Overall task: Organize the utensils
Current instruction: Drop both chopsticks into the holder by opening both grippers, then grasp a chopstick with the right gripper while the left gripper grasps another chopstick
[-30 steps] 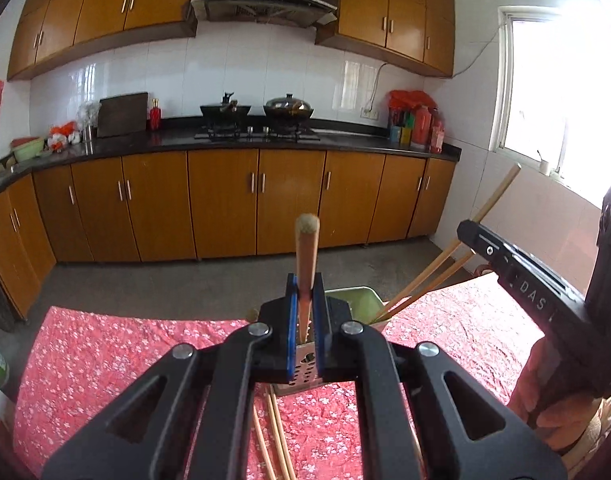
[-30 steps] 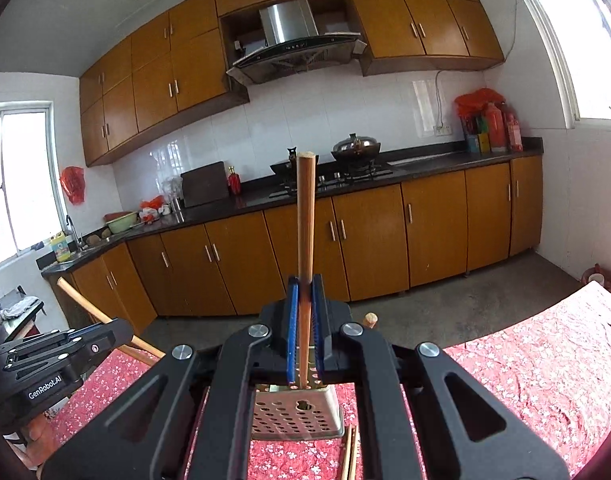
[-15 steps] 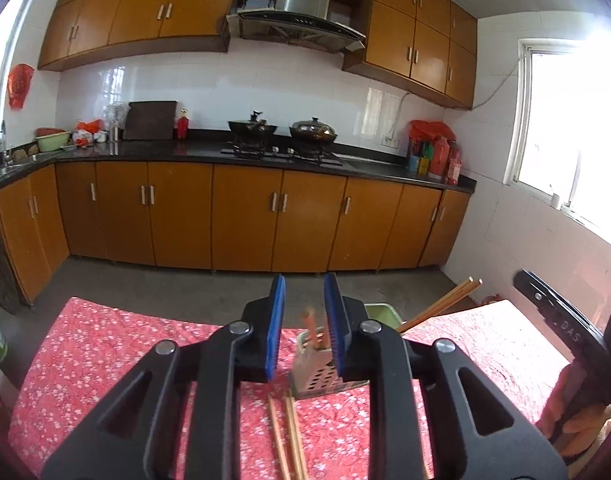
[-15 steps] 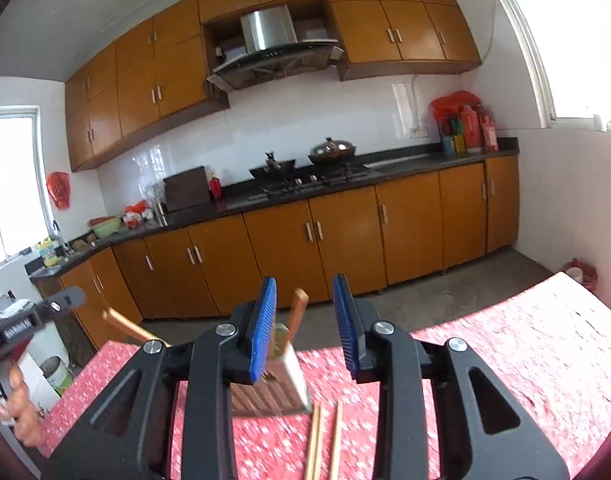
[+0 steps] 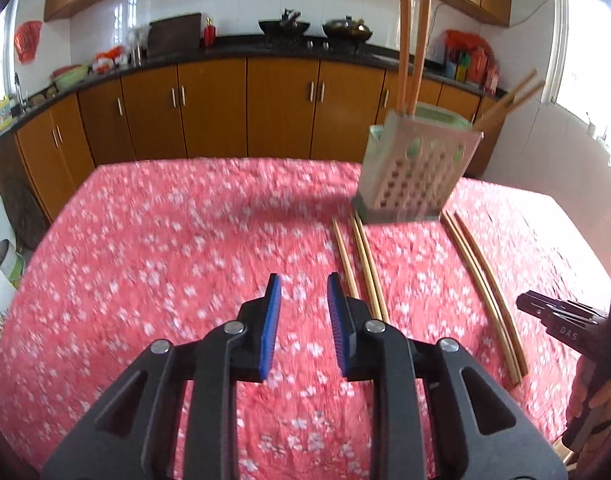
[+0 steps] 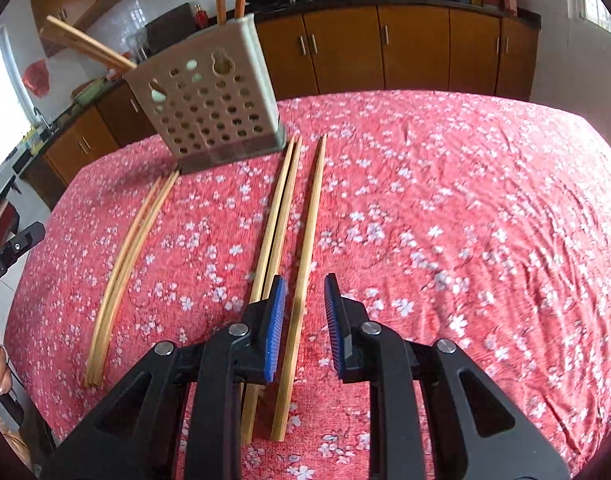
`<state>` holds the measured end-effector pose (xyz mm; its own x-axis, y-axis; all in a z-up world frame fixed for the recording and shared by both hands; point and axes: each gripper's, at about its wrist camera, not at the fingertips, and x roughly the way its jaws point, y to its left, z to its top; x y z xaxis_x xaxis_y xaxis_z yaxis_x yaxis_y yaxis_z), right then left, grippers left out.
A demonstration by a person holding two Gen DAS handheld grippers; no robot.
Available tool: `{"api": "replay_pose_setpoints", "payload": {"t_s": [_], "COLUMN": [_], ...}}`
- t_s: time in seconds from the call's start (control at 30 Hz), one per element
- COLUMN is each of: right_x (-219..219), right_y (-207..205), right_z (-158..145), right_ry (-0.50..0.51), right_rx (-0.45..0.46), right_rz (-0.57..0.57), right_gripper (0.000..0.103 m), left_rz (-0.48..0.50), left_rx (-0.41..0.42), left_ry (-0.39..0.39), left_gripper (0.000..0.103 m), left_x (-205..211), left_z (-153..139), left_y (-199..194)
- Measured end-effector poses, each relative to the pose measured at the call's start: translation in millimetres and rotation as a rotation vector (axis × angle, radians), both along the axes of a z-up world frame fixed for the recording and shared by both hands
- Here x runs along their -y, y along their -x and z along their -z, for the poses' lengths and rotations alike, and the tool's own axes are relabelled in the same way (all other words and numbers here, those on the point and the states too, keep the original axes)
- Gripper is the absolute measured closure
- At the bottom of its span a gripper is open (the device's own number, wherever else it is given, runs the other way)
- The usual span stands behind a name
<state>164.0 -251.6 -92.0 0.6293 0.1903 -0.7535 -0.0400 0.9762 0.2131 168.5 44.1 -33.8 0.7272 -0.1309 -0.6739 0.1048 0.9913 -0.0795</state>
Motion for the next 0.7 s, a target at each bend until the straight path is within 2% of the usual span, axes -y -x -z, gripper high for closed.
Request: {"api": "replay_pose_setpoints", "payload": {"t_s": [0.1, 0.2, 0.33, 0.43, 0.6, 0.7], "right_x": [-6.3, -7.5, 15.5, 37.0, 41.6, 39.7], "right_y": [-5.3, -5.1, -7.4, -5.4, 4.6, 6.4], "right_z": [11.8, 11.9, 9.8, 12.2, 14.1, 14.4], "right_ry": [0.021, 0.071, 0.09, 0.073, 0.081, 0.085], "right_rx": [-0.026, -0.015, -0.017, -0.02, -0.013, -0.01], "right_rz": [-0.004, 0.01, 0.13, 0.166, 0.159, 0.151], "right_gripper": [0.083, 0.095, 0.095, 0.095, 0.095, 0.095], "left_rz": [0.027, 0.051, 0.081, 0.105, 0.123, 0.12], "left_rx": [-0.041, -0.081, -0.132, -0.161, -0.185, -0.193], "left_ry": [0.03, 0.065, 0.104, 0.115, 0.113, 0.058], "left_gripper": [0.078, 0.078, 0.078, 0.082, 0.085, 0.091], "left_x": [5.3, 12.2, 17.9, 25.2, 35.0, 42.5], "left_z": [17.0, 31.1, 47.3, 54.3, 62.2, 66.2], "left_y": [4.0, 3.2, 0.1, 2.7, 1.9, 1.5]}}
